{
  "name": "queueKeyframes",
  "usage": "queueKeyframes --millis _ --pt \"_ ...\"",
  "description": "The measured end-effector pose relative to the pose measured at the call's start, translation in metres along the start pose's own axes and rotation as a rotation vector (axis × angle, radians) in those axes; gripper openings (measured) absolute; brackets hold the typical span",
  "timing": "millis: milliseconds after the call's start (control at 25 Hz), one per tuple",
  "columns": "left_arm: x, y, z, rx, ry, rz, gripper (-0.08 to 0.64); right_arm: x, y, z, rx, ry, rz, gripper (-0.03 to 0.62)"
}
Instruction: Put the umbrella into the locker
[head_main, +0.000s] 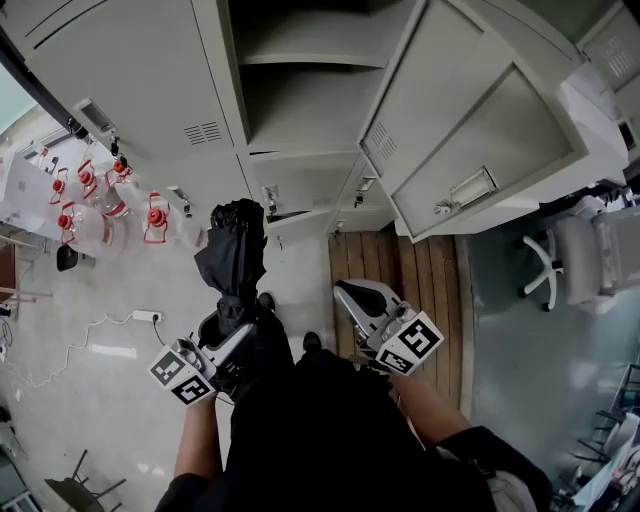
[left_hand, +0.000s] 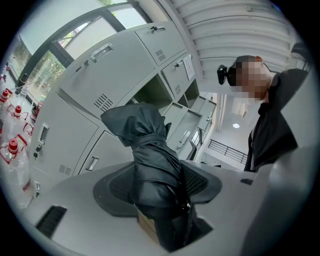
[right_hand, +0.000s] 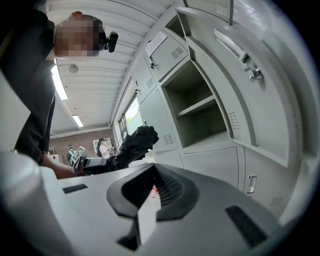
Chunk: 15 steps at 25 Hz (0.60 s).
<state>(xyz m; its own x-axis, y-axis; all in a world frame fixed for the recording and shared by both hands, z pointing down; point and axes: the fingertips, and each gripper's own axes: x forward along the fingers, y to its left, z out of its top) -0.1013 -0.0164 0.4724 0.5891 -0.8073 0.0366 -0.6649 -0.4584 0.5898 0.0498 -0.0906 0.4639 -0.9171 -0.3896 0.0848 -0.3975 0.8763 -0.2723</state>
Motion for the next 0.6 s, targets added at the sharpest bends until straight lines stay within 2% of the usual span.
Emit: queueKeyframes --millis 240,600 --pt "0.017 0.029 0.031 0.014 0.035 -0.077 0.259 0.05 -0.018 0.024 -0.035 -0.017 -0.043 0.011" --pt "0.051 0.052 0.076 0.003 0.123 -0.286 0.258 0.112 -0.044 0.058 -0.067 -0.022 -0.142 0.011"
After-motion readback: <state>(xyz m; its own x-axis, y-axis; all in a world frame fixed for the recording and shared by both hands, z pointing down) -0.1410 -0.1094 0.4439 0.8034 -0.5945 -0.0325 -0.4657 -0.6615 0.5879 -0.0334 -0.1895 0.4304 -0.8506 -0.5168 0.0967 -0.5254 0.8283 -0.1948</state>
